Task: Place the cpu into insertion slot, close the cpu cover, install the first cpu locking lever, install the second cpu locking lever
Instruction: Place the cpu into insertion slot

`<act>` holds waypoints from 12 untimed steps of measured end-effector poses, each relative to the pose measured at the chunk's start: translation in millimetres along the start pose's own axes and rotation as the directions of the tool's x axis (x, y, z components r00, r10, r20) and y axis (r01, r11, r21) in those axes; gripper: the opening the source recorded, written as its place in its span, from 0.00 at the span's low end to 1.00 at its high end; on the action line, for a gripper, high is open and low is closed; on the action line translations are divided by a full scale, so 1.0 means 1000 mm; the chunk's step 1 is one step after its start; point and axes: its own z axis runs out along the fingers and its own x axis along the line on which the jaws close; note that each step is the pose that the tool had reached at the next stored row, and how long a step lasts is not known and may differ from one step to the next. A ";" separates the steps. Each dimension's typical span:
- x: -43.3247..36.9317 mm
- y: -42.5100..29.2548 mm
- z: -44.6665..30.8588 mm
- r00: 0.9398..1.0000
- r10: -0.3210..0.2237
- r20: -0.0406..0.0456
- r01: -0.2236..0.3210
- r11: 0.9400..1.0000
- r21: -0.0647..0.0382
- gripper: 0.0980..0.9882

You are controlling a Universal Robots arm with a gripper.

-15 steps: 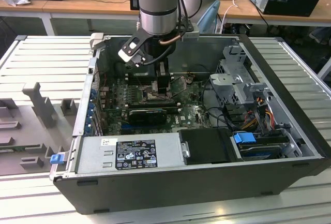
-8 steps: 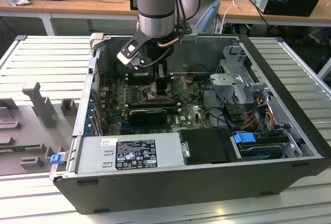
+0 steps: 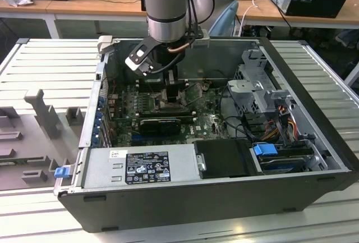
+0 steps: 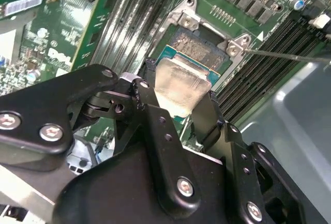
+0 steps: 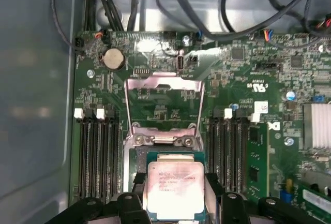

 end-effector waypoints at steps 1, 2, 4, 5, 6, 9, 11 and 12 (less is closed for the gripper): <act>0.0007 -0.0009 0.0016 1.000 0.000 0.000 0.000 1.000 0.000 0.48; 0.0023 -0.0014 0.0044 1.000 0.001 0.000 -0.001 1.000 0.000 0.48; 0.0037 -0.0018 0.0097 1.000 0.023 0.002 -0.023 1.000 0.000 0.48; 0.0038 -0.0020 0.0108 0.999 0.032 0.003 -0.032 0.999 0.000 0.48; 0.0038 -0.0021 0.0120 0.999 0.036 0.003 -0.036 0.999 0.000 0.48; 0.0040 -0.0025 0.0169 0.999 0.037 0.003 -0.037 0.999 0.000 0.48; 0.0041 -0.0028 0.0199 0.999 0.035 0.003 -0.035 0.999 0.000 0.48; 0.0041 -0.0029 0.0212 1.000 0.028 0.002 -0.028 1.000 0.000 0.48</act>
